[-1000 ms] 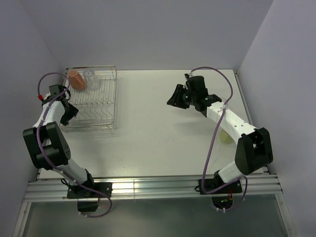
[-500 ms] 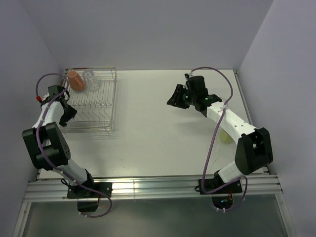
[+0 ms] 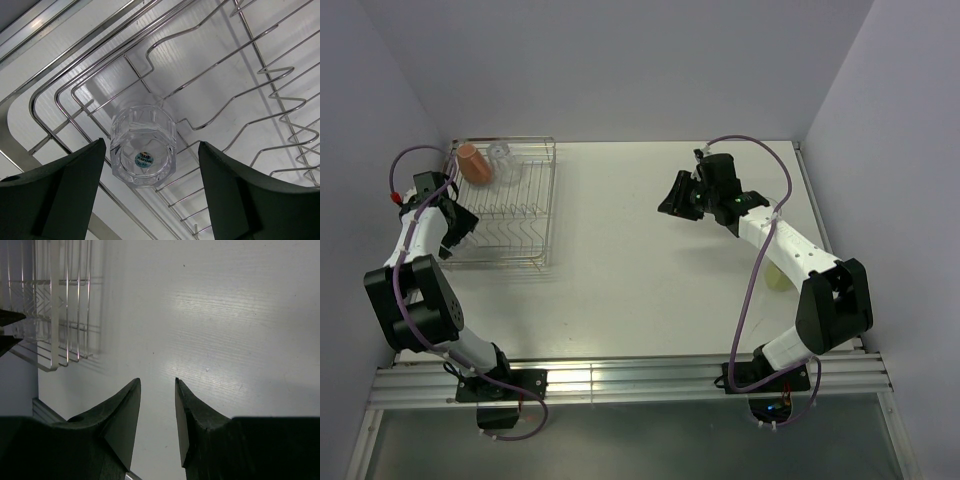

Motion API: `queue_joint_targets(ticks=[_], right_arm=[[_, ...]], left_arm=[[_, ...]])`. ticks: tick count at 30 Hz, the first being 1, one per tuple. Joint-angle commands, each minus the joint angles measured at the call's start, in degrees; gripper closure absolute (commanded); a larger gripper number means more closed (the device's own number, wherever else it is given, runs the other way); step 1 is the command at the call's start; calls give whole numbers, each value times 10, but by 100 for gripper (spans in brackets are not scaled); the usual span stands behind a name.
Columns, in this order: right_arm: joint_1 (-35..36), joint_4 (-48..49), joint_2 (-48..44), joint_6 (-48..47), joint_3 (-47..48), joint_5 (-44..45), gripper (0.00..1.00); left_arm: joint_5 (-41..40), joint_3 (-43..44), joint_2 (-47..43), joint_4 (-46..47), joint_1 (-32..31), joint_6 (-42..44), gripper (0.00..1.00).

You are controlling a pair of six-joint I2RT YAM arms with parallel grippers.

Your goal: Load the cups into the dish rack

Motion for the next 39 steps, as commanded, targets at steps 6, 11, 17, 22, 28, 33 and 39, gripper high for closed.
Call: queue_joint_targets(ticks=[6, 11, 17, 22, 28, 33, 39], right_arm=[[-5, 16, -12, -8, -2, -6, 59], [-4, 16, -10, -10, -1, -3, 59], [-4, 9, -12, -15, 4, 16, 59], [-4, -31, -31, -25, 22, 89, 58], [-33, -112, -44, -32, 69, 210, 56], [-87, -167, -35, -30, 105, 275, 52], [-160, -216, 17, -30, 175, 306, 47]], left_arm=[[12, 19, -50, -36, 5, -4, 18], [10, 43, -87, -50, 5, -6, 16], [30, 39, -134, -38, 4, -5, 11], [56, 53, -176, -26, -27, 7, 9], [97, 113, -170, -11, -192, 42, 5], [211, 131, -153, 23, -321, 78, 5], [309, 80, -187, 71, -370, 96, 3]])
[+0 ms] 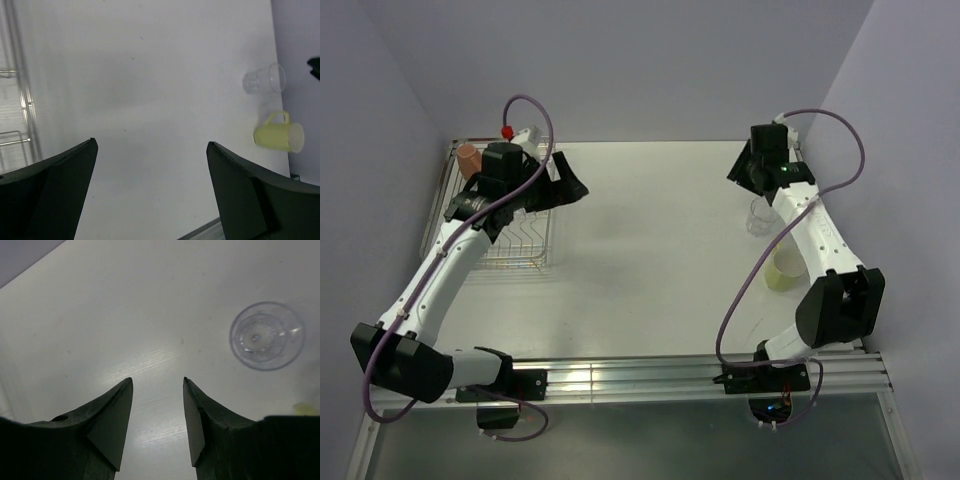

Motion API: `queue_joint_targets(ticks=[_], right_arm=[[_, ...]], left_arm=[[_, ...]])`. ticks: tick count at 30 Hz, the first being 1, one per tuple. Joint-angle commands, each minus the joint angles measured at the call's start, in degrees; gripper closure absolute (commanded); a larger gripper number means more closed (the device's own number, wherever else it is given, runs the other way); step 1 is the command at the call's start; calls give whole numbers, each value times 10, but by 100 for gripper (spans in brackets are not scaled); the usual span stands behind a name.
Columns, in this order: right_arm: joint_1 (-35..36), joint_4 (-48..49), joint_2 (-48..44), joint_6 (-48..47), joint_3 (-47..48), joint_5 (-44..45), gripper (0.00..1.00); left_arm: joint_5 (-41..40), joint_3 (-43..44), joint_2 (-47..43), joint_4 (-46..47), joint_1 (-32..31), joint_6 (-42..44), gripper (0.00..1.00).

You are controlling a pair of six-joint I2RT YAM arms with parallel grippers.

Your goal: Load the cups into the dish rack

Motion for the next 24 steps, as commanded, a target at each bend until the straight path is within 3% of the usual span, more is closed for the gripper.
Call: queue_joint_targets(ticks=[1, 10, 24], right_arm=[[-36, -44, 42, -3, 67, 52, 47], [-76, -102, 149, 0, 156, 68, 45], [-78, -103, 204, 5, 149, 81, 45]], left_arm=[[95, -30, -39, 53, -13, 31, 2], [132, -87, -85, 77, -13, 50, 1], [150, -127, -104, 97, -13, 53, 1]])
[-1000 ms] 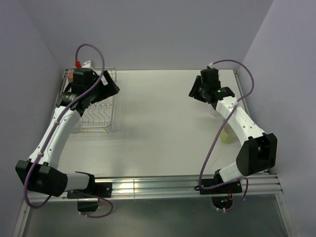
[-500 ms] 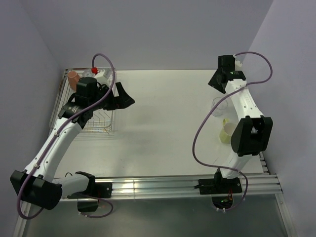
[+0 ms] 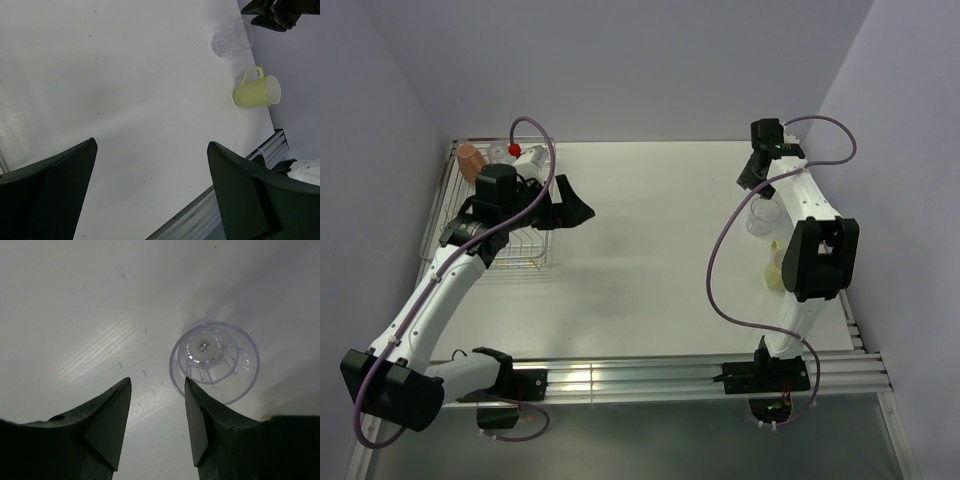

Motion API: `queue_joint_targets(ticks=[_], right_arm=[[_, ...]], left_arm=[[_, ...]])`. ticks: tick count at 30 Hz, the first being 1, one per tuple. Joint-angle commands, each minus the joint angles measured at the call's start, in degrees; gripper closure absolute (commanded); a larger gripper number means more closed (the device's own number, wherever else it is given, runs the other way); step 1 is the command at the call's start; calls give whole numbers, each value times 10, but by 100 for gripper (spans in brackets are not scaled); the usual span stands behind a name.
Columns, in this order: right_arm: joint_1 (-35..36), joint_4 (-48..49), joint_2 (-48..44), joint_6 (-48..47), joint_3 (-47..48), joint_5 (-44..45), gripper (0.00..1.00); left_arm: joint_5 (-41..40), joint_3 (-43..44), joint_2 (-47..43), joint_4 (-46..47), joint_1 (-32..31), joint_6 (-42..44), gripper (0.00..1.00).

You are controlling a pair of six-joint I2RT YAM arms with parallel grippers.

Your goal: Load the cups into the dish rack

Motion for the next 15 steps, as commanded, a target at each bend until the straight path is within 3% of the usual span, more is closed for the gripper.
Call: queue_joint_targets(ticks=[1, 15], right_arm=[[-3, 1, 8, 5, 9, 18, 45], [-3, 25, 27, 11, -30, 17, 46]], left_arm=[[18, -9, -18, 34, -1, 13, 1], [11, -19, -6, 34, -1, 14, 1]])
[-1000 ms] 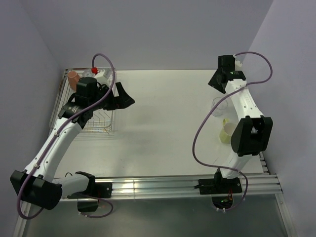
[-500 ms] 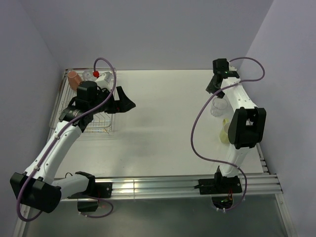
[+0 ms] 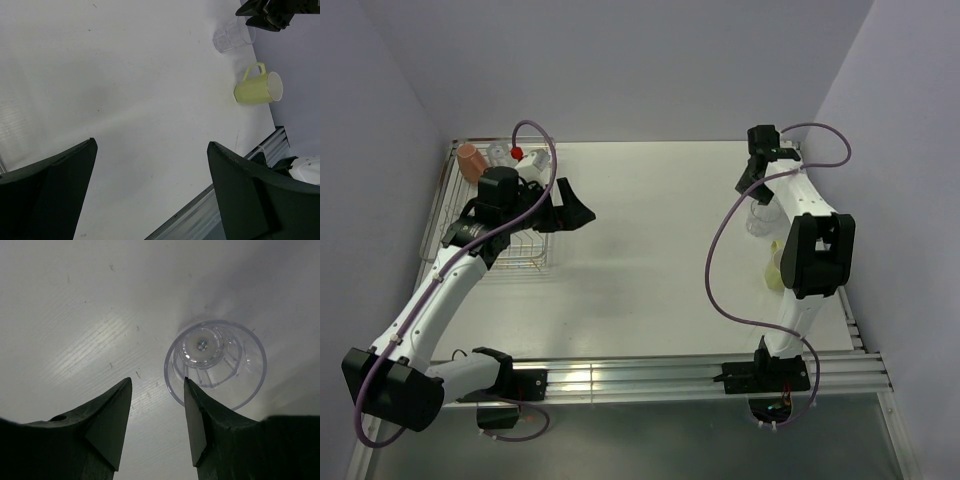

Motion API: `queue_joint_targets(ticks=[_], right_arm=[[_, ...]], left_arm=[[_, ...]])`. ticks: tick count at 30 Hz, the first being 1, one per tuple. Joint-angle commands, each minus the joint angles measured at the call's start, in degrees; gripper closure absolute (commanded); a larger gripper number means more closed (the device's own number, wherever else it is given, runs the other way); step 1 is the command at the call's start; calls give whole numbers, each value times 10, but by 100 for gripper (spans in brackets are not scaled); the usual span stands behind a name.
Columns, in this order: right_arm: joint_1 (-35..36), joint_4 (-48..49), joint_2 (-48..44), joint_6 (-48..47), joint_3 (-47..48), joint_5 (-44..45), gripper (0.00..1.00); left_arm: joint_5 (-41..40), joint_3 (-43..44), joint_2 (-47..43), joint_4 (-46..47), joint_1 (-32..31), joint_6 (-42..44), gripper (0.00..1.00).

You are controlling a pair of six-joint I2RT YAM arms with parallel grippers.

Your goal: Load the cups into the dish rack

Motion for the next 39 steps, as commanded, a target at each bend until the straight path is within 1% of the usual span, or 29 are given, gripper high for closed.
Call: queue_joint_targets(ticks=[1, 9, 17, 24, 28, 30, 32, 33, 34, 36, 39], right_arm=[[-4, 17, 7, 8, -17, 15, 46], [-4, 30, 7, 8, -33, 11, 47], [-4, 42, 11, 6, -44, 2, 52], [-4, 52, 8, 5, -62, 1, 53], [-4, 56, 6, 5, -68, -1, 58], [-3, 58, 8, 4, -70, -2, 62], [-4, 60, 7, 4, -73, -6, 69], [-3, 60, 5, 3, -73, -7, 75], [-3, 60, 3, 2, -73, -10, 88], [-3, 58, -10, 0, -70, -21, 99], [0, 55, -40, -5, -68, -42, 100]], left_arm=[[4, -1, -3, 24, -1, 14, 1], [4, -1, 6, 24, -1, 11, 1], [-2, -2, 9, 20, -1, 13, 1], [-3, -4, 9, 20, -1, 13, 1], [-4, -4, 10, 18, -1, 14, 1], [-6, -4, 12, 17, -1, 14, 1], [-7, -4, 11, 17, -1, 15, 1], [-9, -4, 11, 17, -1, 15, 1], [-10, -4, 12, 16, -1, 15, 1], [-11, -4, 11, 17, -1, 14, 1], [-12, -5, 10, 18, -1, 13, 1]])
